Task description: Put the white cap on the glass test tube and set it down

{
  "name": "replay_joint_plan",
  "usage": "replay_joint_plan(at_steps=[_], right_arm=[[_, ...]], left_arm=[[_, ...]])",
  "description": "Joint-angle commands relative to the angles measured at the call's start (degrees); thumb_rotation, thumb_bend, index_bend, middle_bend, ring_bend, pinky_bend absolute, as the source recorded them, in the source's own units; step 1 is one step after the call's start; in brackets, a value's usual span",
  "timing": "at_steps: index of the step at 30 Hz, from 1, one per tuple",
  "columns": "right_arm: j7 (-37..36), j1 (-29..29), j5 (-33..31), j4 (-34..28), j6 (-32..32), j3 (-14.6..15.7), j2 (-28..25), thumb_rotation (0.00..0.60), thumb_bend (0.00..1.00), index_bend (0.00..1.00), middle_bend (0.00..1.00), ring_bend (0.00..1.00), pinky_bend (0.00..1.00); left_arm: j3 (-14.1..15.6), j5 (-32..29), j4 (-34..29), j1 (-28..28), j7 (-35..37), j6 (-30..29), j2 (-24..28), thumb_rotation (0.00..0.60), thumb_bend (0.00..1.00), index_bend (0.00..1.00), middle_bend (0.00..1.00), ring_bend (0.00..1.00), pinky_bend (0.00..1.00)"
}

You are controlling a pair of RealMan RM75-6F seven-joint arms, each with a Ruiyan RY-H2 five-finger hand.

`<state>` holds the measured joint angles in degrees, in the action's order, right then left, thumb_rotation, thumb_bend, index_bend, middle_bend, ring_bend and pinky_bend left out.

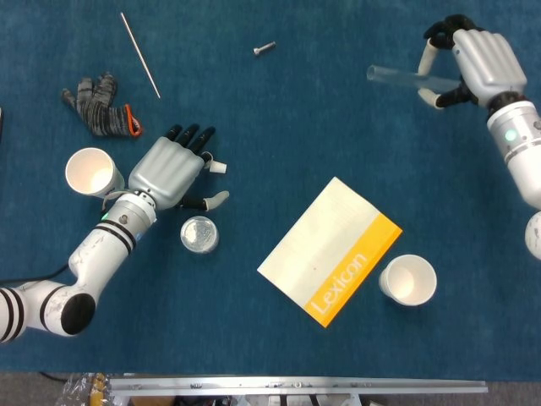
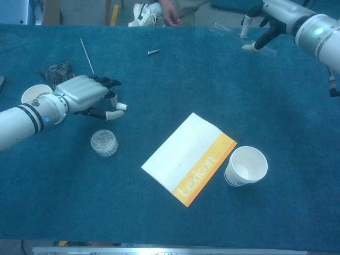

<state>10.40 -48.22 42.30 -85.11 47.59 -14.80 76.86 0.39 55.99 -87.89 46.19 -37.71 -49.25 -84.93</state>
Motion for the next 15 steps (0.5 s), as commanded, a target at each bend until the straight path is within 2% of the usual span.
replay_joint_plan(at_steps=[1,15], right_arm=[[0.0,0.1,0.0,0.0,0.0,0.0,-0.1,0.600,0.25,0.65,0.28,0.12,0.23],[-1.0,0.7,0.3,-0.3,0.1,-0.2,-0.6,0.600,0.25,0.65,0.28,0.12,0.23]], left_arm=[[0.0,0.0,-0.1,0.1,-0.1,-0.1,-0.1,0.000,0.22,0.29,0.00,0.00,0.00],[0.1,-1.6,-1.7,1.4,-2.6,-1.0,-0.8,0.000,0.22,0.29,0.00,0.00,0.00]])
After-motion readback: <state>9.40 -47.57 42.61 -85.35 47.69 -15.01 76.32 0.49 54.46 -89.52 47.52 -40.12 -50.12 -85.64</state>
